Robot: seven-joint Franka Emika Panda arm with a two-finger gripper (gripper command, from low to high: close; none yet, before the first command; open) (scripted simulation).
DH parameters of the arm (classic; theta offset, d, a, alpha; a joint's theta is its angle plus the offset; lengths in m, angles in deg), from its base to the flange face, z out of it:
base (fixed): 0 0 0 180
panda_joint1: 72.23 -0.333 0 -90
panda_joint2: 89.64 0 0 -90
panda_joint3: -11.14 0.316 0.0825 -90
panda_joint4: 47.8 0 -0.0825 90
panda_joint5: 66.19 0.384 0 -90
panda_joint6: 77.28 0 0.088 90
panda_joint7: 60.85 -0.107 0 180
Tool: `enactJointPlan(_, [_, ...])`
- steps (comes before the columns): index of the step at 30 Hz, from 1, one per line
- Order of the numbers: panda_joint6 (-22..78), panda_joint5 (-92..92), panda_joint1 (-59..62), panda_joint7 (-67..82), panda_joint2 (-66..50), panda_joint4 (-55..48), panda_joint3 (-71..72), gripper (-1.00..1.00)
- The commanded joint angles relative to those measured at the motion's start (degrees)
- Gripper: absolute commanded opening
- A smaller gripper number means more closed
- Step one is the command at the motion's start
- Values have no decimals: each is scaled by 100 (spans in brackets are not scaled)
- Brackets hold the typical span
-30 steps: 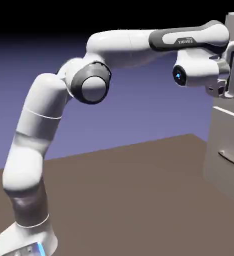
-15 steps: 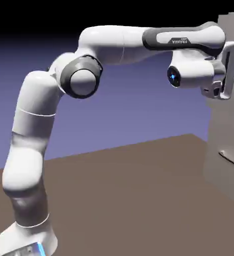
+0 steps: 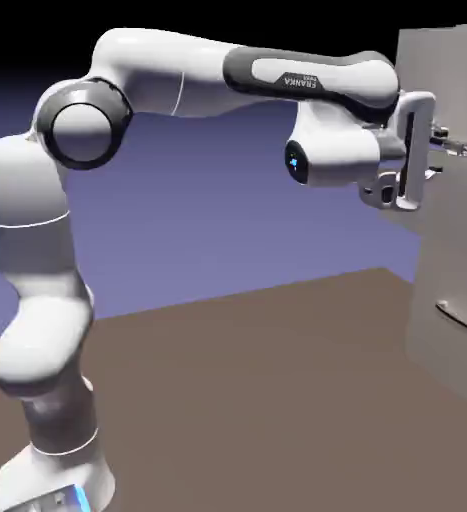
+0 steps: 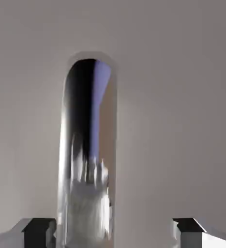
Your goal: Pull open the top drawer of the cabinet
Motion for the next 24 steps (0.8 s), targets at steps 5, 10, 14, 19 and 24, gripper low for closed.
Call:
enactJointPlan(5, [-75,118,923,221,-201,-207,1047,-100])
enactJointPlan(10, [-125,153,1938,297,-349,-381,2085,-100])
enactJointPlan(14, [-129,97,2767,210,-367,-427,2908,-100])
enactJointPlan(19, [-66,-116,3805,-156,-185,-281,3893,-100])
enactJointPlan(24, [15,-435,3954,-706,-9,-193,3965,-100])
